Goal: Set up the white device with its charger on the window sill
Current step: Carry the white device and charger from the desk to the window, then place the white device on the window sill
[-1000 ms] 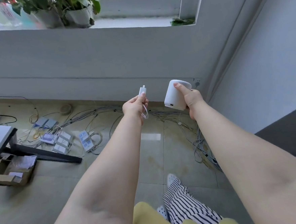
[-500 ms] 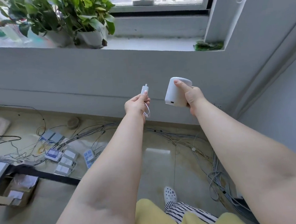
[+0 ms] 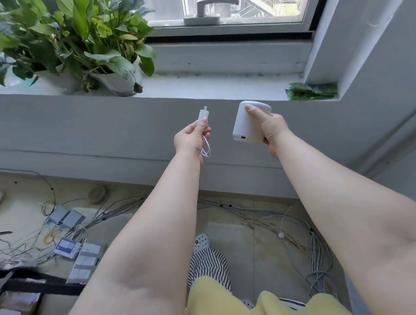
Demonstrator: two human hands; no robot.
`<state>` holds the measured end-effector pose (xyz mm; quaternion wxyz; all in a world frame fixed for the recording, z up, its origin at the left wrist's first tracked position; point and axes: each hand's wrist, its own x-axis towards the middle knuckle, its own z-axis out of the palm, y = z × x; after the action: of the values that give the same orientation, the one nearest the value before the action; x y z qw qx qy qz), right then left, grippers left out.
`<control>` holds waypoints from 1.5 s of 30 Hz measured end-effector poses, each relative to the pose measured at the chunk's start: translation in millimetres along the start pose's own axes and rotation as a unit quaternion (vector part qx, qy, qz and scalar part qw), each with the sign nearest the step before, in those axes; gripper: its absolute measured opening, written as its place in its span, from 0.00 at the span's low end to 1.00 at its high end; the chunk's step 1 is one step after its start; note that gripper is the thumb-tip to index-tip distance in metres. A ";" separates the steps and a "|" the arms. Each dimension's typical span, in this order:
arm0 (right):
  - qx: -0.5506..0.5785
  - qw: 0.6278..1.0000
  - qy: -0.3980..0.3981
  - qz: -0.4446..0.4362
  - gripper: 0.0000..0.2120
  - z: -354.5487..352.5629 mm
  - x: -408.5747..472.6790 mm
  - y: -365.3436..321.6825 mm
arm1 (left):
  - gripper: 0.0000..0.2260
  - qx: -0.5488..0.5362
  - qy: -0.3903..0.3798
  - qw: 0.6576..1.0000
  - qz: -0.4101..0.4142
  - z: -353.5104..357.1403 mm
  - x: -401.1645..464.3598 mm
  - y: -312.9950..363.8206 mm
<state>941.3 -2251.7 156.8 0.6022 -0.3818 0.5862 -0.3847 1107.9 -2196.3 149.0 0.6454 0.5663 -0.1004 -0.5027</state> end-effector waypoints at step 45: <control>-0.053 0.991 -0.006 -0.124 0.35 89.7 201.8 -67.6 | 0.18 0.036 -0.028 0.997 -0.070 72.1 235.8 83.3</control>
<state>1033.3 -2462.7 137.1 0.5326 -0.4853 0.5499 -0.4224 1214.0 -2433.8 139.0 0.5850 0.5806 -0.0965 -0.5580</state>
